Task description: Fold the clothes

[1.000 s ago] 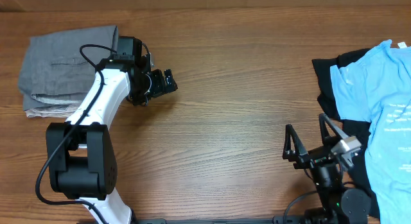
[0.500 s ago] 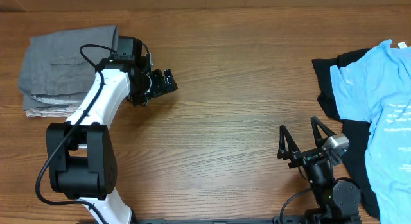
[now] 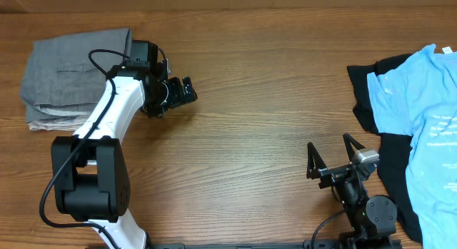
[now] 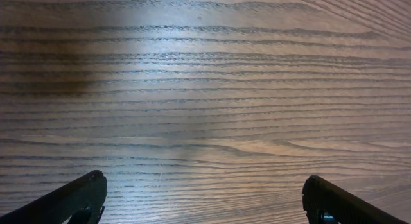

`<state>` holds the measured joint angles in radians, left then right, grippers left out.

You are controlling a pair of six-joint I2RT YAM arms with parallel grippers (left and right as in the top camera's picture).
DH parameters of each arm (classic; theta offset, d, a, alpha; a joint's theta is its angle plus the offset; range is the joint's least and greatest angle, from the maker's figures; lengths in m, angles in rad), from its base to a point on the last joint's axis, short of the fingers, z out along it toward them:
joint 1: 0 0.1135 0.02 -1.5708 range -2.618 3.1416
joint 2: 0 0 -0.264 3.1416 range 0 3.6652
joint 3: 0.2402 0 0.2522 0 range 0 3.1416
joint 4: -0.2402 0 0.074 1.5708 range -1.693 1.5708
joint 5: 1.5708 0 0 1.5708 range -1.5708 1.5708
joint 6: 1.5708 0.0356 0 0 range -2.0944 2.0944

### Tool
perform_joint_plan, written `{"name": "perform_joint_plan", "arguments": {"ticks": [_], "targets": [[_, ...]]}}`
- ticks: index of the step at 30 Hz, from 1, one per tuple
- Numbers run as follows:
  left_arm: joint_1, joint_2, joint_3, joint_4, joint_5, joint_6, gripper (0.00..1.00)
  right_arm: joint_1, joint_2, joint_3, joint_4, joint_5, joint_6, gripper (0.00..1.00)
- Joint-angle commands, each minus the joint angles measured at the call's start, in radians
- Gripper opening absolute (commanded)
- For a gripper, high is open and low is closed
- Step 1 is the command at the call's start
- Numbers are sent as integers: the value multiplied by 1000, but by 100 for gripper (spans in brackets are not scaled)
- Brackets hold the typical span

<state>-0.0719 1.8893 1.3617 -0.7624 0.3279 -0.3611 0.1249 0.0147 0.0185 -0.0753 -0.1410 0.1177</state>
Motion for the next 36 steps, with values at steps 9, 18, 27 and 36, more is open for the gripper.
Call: {"name": "perform_joint_plan", "arguments": {"ticks": [9,18,27,36], "targets": [[-1,6,15,4,-3,-2,100,-3,-12,-11,3,10,-18,100],[0,6,15,4,-3,-2,100,-3,-12,-11,3,10,-18,100],[-1,-37,15,3,-10,-2,100,-3,-12,-11,3,10,-18,100],[-39,-444,15,4,-77,-2,100,-3,-11,-11,3,10,-18,100]]}}
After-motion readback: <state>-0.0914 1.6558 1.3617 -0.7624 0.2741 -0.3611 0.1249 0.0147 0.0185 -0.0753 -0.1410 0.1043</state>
